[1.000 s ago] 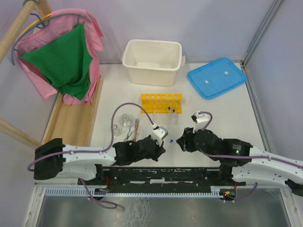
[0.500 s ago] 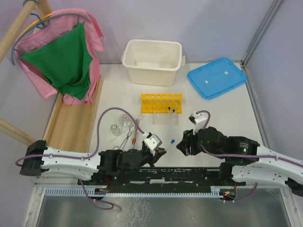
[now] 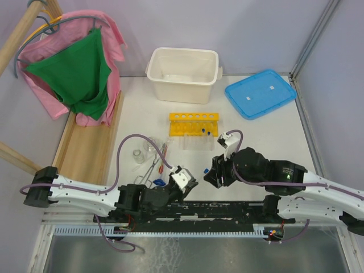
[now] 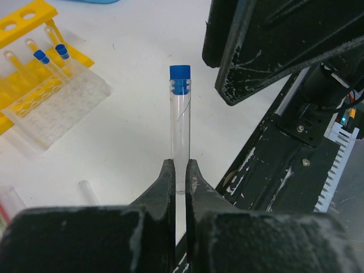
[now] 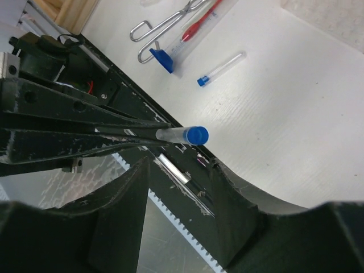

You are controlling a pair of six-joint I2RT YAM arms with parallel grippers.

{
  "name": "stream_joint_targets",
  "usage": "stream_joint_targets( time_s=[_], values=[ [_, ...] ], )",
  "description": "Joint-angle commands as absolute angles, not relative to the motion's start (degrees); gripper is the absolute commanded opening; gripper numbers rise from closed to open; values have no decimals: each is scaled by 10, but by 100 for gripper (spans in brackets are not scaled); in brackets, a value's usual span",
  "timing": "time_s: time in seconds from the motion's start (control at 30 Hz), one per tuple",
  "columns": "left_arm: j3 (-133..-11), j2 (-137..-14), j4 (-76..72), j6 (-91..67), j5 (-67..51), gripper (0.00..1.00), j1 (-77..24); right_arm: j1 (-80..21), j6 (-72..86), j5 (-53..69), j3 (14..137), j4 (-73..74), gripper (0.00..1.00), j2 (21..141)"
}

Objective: Organize the chemistry lab equipment
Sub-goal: Pick up the test tube at the center of the board.

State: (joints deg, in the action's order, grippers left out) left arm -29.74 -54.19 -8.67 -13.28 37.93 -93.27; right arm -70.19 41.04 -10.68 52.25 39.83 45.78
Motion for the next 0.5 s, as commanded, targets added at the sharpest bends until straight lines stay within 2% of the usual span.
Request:
stream_joint_targets(
  time_s=[0.0, 0.23, 0.47],
  values=[
    [-281, -527, -164, -66, 414, 3, -943, -672, 375, -47, 586, 368, 55, 473],
    [-278, -500, -165, -23, 389, 3, -943, -610, 371, 11, 602, 379, 53, 493],
    [-274, -467, -147, -17, 388, 3, -943, -598, 386, 36, 561, 339, 51, 495]
  ],
)
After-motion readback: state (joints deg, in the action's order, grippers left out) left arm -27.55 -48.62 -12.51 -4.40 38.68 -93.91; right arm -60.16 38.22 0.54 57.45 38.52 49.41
